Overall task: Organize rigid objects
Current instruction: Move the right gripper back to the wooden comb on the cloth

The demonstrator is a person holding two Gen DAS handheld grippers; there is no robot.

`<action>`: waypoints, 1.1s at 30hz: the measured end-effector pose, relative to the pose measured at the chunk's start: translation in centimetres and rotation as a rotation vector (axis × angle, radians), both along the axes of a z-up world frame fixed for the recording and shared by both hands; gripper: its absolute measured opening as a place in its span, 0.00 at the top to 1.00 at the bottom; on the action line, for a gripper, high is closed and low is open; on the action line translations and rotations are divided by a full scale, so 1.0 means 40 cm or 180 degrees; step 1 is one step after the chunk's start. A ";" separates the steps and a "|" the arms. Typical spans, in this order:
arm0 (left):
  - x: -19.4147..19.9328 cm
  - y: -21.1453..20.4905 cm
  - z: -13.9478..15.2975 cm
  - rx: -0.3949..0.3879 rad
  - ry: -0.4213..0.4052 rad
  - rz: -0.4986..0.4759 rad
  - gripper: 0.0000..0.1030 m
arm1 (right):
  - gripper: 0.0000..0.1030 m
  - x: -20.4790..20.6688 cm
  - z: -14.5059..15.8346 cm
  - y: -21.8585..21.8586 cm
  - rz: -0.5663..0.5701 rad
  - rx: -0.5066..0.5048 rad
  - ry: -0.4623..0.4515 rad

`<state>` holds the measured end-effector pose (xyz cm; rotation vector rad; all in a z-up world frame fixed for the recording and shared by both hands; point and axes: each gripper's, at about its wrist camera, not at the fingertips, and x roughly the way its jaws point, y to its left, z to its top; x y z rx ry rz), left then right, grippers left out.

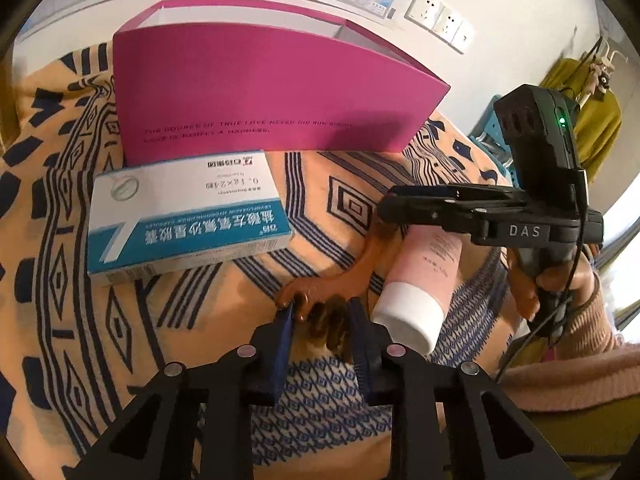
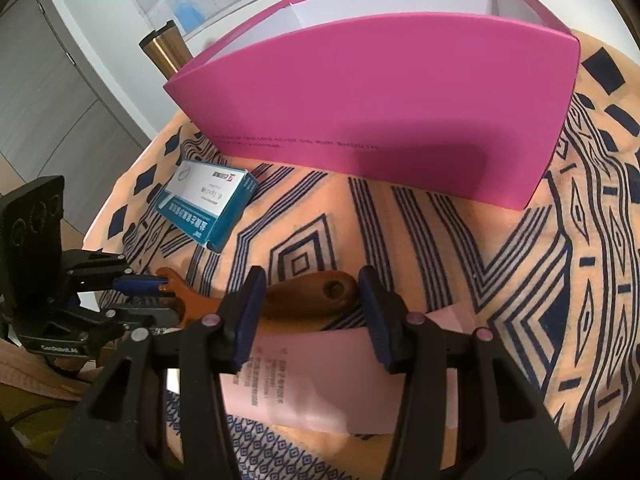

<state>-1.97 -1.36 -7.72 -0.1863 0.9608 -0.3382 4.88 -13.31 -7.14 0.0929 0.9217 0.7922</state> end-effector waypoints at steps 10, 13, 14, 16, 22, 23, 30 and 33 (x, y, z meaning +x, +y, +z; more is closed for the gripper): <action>0.071 -0.034 0.011 0.0062 -0.0160 0.0003 0.78 | 0.51 0.020 -0.002 -0.053 -0.0257 0.0018 -0.0007; 0.101 -0.052 0.015 0.0098 -0.0206 -0.0041 0.77 | 0.51 0.028 -0.002 -0.078 -0.0354 0.0018 -0.0007; 0.110 -0.057 0.015 0.0094 -0.0213 -0.0054 0.77 | 0.51 0.031 -0.003 -0.087 -0.0383 0.0021 -0.0005; 0.131 -0.064 0.009 0.0114 -0.0216 -0.0057 0.72 | 0.51 0.035 -0.006 -0.104 -0.0441 0.0044 0.0003; 0.131 -0.067 0.007 0.0107 -0.0190 -0.0164 0.59 | 0.51 0.027 -0.010 -0.121 -0.0454 0.0077 -0.0018; 0.127 -0.068 0.007 0.0093 -0.0172 -0.0199 0.52 | 0.51 0.025 -0.010 -0.119 -0.0453 0.0075 -0.0024; 0.129 -0.077 -0.002 0.0052 -0.0091 -0.0176 0.52 | 0.51 0.015 -0.013 -0.113 -0.0431 0.0035 -0.0097; 0.130 -0.088 -0.004 0.0140 -0.0112 -0.0153 0.60 | 0.51 0.027 -0.011 -0.113 -0.0494 0.0041 -0.0089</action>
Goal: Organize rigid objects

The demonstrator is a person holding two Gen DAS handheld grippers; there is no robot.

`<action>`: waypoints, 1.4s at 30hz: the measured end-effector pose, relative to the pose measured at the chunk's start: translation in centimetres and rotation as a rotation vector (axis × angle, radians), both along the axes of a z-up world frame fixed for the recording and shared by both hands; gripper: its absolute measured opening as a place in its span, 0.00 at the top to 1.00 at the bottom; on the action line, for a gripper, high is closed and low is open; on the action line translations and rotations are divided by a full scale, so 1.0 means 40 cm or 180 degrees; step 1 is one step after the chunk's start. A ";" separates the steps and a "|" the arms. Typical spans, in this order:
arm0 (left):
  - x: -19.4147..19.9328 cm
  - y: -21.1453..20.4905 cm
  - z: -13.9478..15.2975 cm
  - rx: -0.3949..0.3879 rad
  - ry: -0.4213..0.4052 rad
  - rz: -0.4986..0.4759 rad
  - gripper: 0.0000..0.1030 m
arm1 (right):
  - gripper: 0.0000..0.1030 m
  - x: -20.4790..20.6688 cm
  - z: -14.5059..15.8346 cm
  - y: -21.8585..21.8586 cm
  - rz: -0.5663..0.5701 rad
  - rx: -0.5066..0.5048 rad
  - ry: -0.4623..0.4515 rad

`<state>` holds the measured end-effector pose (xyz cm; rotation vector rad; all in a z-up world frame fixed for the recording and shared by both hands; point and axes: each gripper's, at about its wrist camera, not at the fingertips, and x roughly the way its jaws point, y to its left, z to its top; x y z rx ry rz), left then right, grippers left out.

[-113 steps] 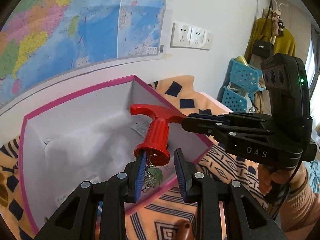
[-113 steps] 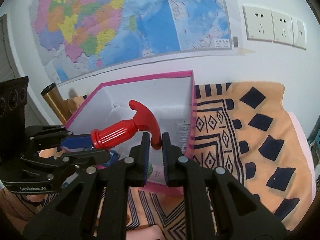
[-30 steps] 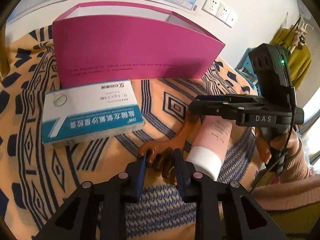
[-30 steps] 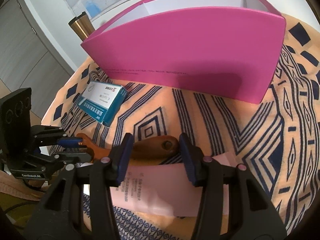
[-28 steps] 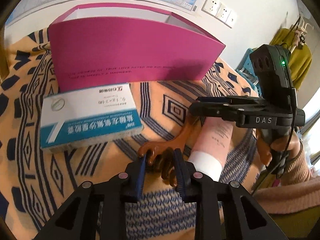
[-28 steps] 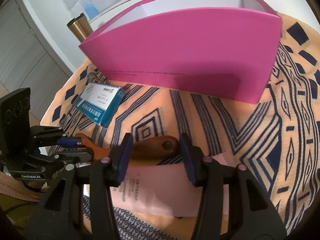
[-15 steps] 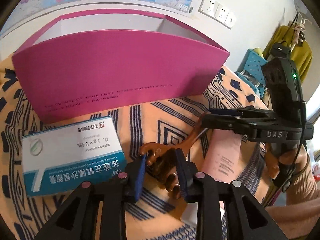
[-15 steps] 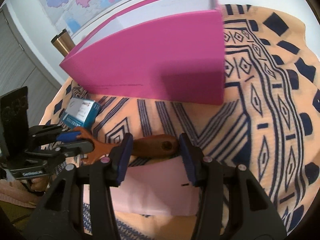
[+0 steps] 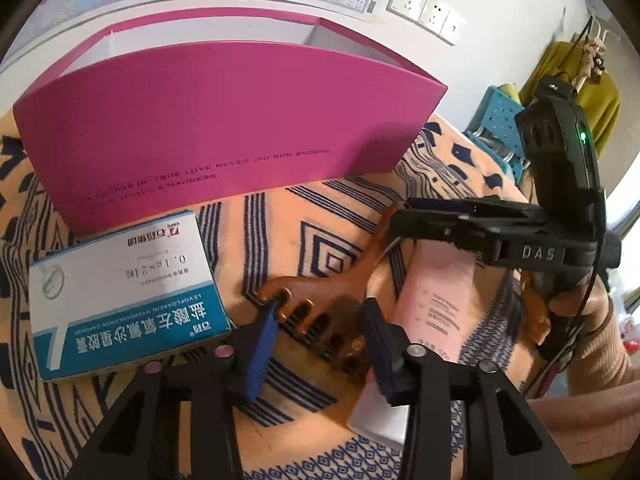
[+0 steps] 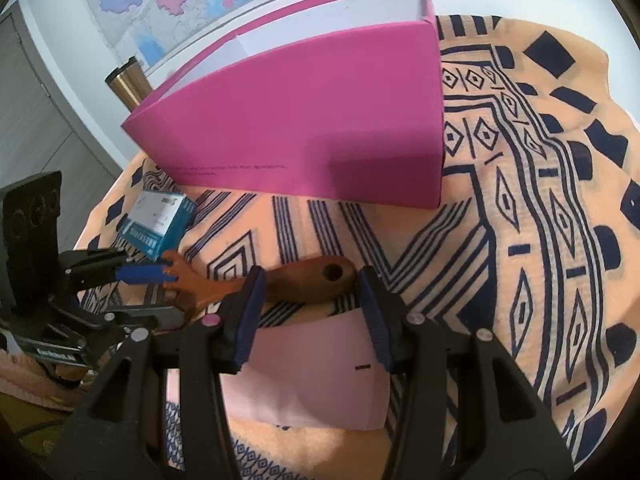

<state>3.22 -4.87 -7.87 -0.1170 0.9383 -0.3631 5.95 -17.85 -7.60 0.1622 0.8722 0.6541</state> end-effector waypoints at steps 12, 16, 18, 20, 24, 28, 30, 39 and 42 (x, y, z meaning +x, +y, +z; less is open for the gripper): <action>0.010 0.010 0.014 -0.0086 -0.0028 0.0174 0.73 | 0.52 -0.012 0.004 0.011 -0.0119 -0.0042 -0.0058; 0.012 0.013 0.036 -0.0097 -0.0096 0.0169 0.75 | 0.55 -0.021 0.021 -0.011 -0.0215 0.0081 -0.0090; 0.011 0.014 0.050 -0.0093 -0.0137 0.0168 0.75 | 0.55 -0.029 0.037 -0.015 -0.0246 0.0095 -0.0148; 0.009 0.012 0.066 -0.0080 -0.0190 0.0157 0.75 | 0.55 -0.034 0.050 -0.017 -0.0267 0.0106 -0.0194; 0.006 0.008 0.103 -0.0093 -0.0300 0.0121 0.75 | 0.55 -0.045 0.089 -0.030 -0.0325 0.0154 -0.0311; 0.001 0.009 0.155 -0.0094 -0.0464 0.0079 0.75 | 0.55 -0.054 0.131 -0.036 -0.0370 0.0201 -0.0445; 0.002 0.011 0.184 -0.0107 -0.0547 0.0062 0.75 | 0.55 -0.054 0.156 -0.043 -0.0389 0.0236 -0.0518; 0.052 -0.004 0.293 -0.0011 -0.0905 -0.0022 0.75 | 0.55 -0.020 0.267 -0.068 -0.0473 0.0315 -0.0856; 0.077 -0.006 0.315 0.0037 -0.0983 -0.0009 0.74 | 0.55 0.008 0.281 -0.077 -0.0509 0.0376 -0.0863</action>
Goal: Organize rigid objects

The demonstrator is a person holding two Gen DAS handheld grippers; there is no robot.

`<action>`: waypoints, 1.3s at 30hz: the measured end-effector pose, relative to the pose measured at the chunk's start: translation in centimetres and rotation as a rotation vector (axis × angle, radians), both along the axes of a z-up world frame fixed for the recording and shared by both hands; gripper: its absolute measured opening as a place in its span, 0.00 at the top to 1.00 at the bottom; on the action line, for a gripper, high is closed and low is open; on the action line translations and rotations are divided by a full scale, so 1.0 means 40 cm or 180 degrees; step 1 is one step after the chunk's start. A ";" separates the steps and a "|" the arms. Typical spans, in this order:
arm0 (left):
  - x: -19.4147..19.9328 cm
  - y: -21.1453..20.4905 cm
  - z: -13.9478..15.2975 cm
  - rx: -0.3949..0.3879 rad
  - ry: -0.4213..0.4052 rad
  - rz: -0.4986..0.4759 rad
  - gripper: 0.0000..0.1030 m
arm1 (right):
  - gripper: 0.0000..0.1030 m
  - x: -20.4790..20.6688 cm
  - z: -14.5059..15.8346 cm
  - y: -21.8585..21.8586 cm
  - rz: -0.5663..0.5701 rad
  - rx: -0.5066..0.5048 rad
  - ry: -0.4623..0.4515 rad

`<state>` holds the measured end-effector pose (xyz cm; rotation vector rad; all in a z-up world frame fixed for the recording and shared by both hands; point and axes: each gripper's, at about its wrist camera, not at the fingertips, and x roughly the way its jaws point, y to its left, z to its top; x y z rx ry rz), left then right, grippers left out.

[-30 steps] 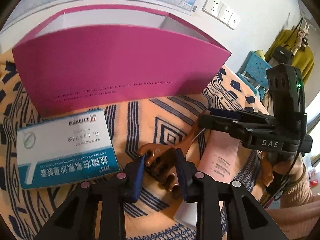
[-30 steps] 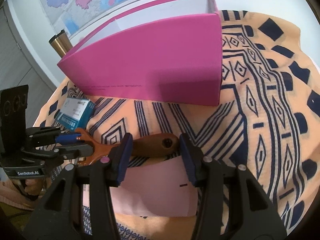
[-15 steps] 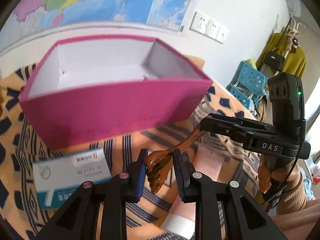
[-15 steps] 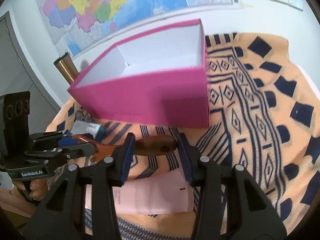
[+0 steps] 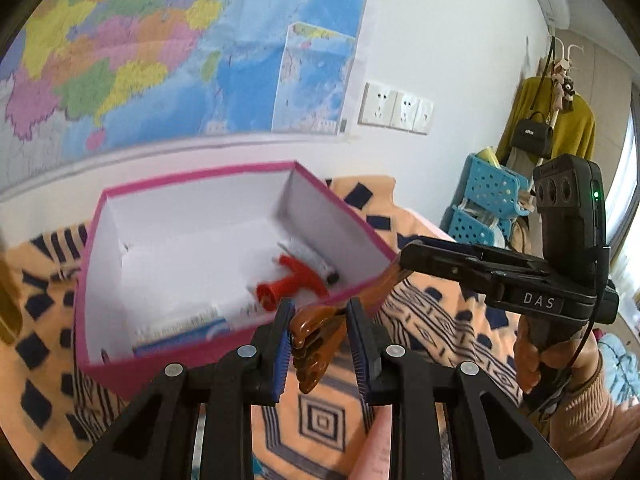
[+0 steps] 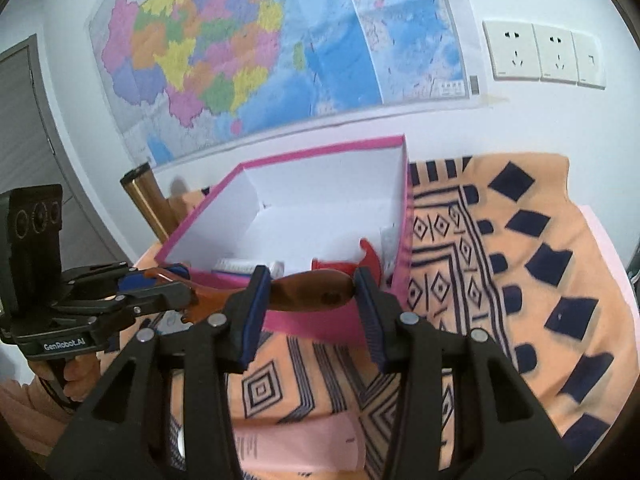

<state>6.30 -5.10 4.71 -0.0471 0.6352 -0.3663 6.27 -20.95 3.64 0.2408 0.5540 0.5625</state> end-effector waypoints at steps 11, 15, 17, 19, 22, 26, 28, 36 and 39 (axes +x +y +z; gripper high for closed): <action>0.108 0.003 0.002 0.0063 0.0083 0.0013 0.71 | 0.55 0.087 -0.002 -0.002 -0.0085 -0.0040 0.0063; 0.142 0.014 -0.011 -0.0020 0.0184 0.0000 0.69 | 0.54 0.105 -0.022 0.002 -0.0080 -0.0058 0.0144; 0.154 0.017 -0.015 -0.0049 0.0211 -0.0010 0.68 | 0.54 0.111 -0.029 0.001 -0.0078 -0.0040 0.0176; 0.168 0.022 -0.018 -0.0099 0.0256 -0.0023 0.67 | 0.54 0.115 -0.033 0.000 -0.0097 -0.0037 0.0186; 0.185 0.022 -0.025 -0.0095 0.0294 0.0002 0.68 | 0.55 0.117 -0.037 0.003 -0.0151 -0.0098 0.0182; 0.210 0.012 -0.049 -0.0024 0.0381 0.0010 0.69 | 0.55 0.116 -0.039 0.004 -0.0170 -0.0125 0.0167; 0.217 0.012 -0.061 -0.0031 0.0428 -0.0006 0.68 | 0.55 0.112 -0.039 0.003 -0.0181 -0.0146 0.0150; 0.166 0.018 -0.067 0.0072 0.0303 0.0035 0.63 | 0.55 0.078 -0.037 -0.013 -0.0202 -0.0151 0.0097; 0.117 0.033 -0.057 0.0038 0.0191 0.0040 0.57 | 0.55 0.055 -0.039 -0.025 -0.0187 -0.0117 0.0072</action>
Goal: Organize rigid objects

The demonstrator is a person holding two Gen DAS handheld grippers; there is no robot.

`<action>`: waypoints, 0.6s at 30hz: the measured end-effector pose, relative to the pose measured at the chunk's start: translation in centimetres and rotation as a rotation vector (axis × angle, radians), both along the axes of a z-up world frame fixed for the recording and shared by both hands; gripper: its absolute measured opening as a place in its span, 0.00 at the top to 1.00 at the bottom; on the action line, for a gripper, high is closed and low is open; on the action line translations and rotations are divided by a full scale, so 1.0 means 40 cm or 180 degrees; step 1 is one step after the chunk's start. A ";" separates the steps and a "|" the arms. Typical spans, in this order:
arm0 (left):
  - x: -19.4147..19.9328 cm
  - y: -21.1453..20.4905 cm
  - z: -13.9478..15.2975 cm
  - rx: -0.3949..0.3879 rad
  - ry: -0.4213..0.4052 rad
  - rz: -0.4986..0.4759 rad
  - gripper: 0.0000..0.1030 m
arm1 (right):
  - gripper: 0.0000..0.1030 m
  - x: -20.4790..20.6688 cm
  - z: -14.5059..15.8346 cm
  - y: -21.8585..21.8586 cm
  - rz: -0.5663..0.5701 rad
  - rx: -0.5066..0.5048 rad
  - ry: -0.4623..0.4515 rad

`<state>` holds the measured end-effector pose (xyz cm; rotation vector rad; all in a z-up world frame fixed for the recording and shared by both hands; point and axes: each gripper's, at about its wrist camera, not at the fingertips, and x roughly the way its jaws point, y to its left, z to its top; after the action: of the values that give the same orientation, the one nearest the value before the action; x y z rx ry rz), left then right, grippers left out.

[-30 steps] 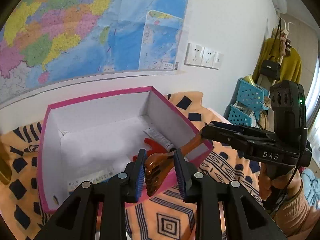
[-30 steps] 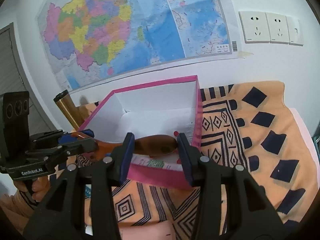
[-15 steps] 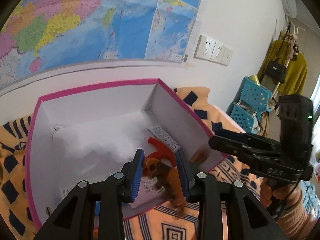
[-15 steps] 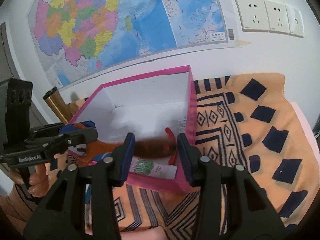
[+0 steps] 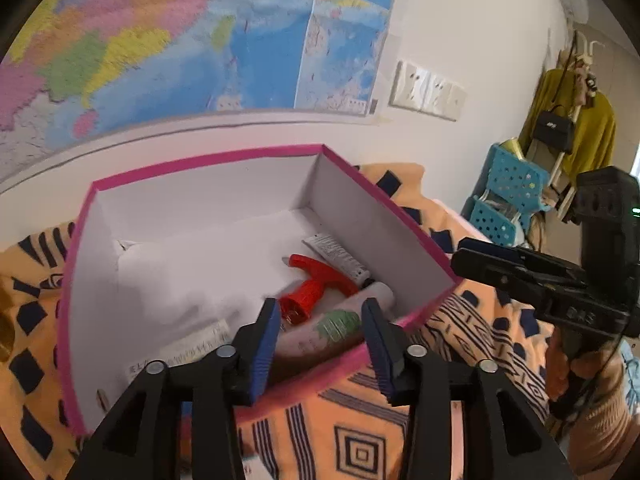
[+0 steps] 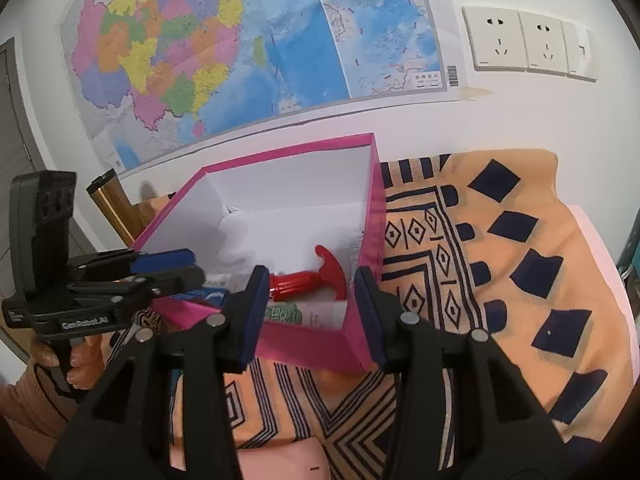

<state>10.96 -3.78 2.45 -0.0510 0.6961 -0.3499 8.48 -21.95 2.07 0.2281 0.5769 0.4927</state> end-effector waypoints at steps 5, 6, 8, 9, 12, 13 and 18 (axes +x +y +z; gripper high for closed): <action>-0.099 0.023 0.014 -0.0104 -0.0182 -0.0038 0.42 | 0.53 -0.041 -0.005 -0.011 0.0120 0.0054 -0.0016; -0.124 0.027 0.011 -0.0131 -0.0203 -0.0060 0.41 | 0.52 -0.048 -0.009 -0.012 0.0153 0.0068 -0.0003; -0.151 0.033 0.003 -0.0176 -0.0181 -0.0079 0.40 | 0.51 -0.061 -0.020 -0.010 0.0208 0.0058 0.0029; -0.165 0.036 -0.005 -0.0205 -0.0153 -0.0097 0.40 | 0.50 -0.068 -0.029 -0.007 0.0235 0.0032 0.0061; -0.191 0.033 -0.039 -0.0214 -0.0027 -0.0102 0.40 | 0.48 -0.081 -0.062 0.006 0.0307 -0.0029 0.0181; -0.197 0.030 -0.046 -0.0200 0.0008 -0.0102 0.40 | 0.48 -0.086 -0.074 0.009 0.0322 -0.0039 0.0217; -0.231 0.032 -0.105 -0.0197 0.0229 -0.0088 0.40 | 0.48 -0.101 -0.136 0.021 0.0392 -0.0044 0.0451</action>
<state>1.74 -2.52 -1.75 -0.1131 0.7575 -0.3977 4.44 -21.11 -3.35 0.2163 0.7355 0.5946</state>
